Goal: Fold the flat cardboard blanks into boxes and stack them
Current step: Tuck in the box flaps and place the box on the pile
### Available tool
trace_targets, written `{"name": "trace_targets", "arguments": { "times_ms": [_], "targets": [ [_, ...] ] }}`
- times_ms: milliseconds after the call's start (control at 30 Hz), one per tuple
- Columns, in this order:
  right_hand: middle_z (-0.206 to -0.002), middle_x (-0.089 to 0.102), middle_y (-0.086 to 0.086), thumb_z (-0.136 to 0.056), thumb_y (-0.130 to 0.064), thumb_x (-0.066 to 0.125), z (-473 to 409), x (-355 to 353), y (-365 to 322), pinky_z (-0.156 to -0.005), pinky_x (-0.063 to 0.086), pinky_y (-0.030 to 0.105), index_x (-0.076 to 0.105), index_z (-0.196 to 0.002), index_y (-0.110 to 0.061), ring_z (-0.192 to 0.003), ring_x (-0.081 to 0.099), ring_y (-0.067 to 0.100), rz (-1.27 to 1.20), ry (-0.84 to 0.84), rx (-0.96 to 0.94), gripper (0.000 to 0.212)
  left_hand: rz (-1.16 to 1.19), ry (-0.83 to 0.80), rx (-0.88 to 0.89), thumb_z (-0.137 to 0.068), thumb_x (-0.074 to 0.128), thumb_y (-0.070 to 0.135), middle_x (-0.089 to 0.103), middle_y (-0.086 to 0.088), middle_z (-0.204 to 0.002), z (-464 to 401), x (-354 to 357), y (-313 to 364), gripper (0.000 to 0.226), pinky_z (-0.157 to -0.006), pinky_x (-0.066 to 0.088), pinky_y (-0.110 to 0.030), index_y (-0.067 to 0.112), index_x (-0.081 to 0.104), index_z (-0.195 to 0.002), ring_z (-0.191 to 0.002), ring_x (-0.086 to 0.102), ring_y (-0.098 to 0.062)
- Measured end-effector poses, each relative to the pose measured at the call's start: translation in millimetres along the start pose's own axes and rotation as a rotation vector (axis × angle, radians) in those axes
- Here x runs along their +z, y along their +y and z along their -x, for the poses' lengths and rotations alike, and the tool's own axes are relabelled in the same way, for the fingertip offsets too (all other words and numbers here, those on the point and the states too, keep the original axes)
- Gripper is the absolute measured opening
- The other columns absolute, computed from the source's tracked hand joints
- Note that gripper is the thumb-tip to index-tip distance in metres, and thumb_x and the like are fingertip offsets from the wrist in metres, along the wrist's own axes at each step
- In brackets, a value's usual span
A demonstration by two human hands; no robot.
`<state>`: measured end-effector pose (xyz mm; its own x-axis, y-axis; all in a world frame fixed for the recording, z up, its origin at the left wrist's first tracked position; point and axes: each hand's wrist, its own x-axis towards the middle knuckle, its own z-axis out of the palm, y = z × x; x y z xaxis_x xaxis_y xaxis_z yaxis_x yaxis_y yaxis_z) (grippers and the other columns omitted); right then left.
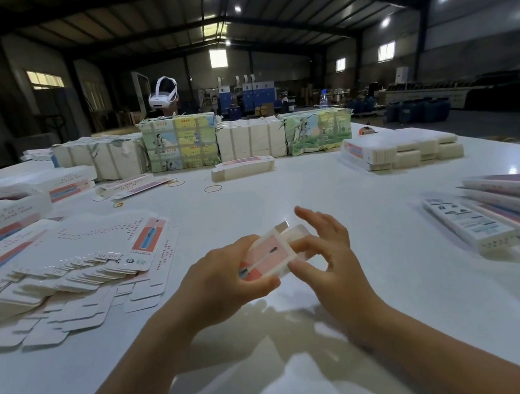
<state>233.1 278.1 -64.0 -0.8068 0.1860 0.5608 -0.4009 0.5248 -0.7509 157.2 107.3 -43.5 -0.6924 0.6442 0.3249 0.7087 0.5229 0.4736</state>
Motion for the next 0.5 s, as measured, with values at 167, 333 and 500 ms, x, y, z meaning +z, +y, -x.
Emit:
{"name": "trace_targets", "arguments": {
  "times_ms": [167,333,500],
  "targets": [
    [-0.122,0.051,-0.004,-0.073,-0.019,0.057,5,-1,-6,-0.096,0.045,0.028,0.045,-0.109,-0.034,-0.116,0.047,0.007,-0.085,0.028,0.041,0.041,-0.056,-0.032,-0.007,-0.070,0.049,0.067,0.057,0.018,-0.106,1,5,5,0.060,-0.070,0.053,-0.023,0.039,0.045,-0.122,-0.086,0.058,-0.008],
    [-0.122,0.037,-0.023,-0.098,-0.013,0.044,10,9,-5,-0.088,0.029,-0.004,0.026,-0.126,-0.051,-0.115,0.038,-0.011,0.025,0.004,0.077,0.051,-0.155,0.040,-0.009,-0.080,0.040,0.070,0.057,0.017,-0.109,-1,12,15,0.053,-0.074,0.053,-0.033,0.039,0.039,-0.122,-0.087,0.058,-0.009],
    [-0.136,0.034,-0.013,-0.100,-0.008,0.033,10,15,-8,-0.089,0.025,-0.008,0.029,-0.130,-0.044,-0.118,0.036,-0.009,-0.031,0.025,0.123,0.047,-0.239,0.125,-0.038,-0.084,0.040,0.067,0.056,0.012,-0.106,-5,23,24,0.051,-0.077,0.051,-0.037,0.034,0.036,-0.123,-0.086,0.057,-0.015]
  ]
}}
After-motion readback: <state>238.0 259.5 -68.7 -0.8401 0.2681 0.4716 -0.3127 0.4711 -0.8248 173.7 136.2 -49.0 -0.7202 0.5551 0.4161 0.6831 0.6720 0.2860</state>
